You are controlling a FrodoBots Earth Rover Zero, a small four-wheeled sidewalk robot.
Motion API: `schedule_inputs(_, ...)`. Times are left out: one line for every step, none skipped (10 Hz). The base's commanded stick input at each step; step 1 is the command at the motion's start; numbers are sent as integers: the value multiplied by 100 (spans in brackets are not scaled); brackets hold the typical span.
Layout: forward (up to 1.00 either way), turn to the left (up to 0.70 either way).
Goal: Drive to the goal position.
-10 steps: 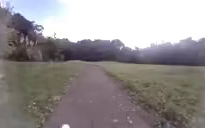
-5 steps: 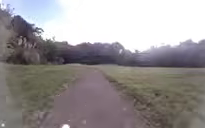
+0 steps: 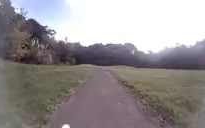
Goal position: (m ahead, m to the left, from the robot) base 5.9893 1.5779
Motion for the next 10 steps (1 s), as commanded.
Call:
schedule_inputs(100,2)
schedule_inputs(100,2)
schedule_inputs(100,2)
schedule_inputs(100,1)
schedule_inputs(100,2)
schedule_inputs(100,2)
schedule_inputs(100,2)
schedule_inputs(100,0)
schedule_inputs(100,0)
schedule_inputs(100,0)
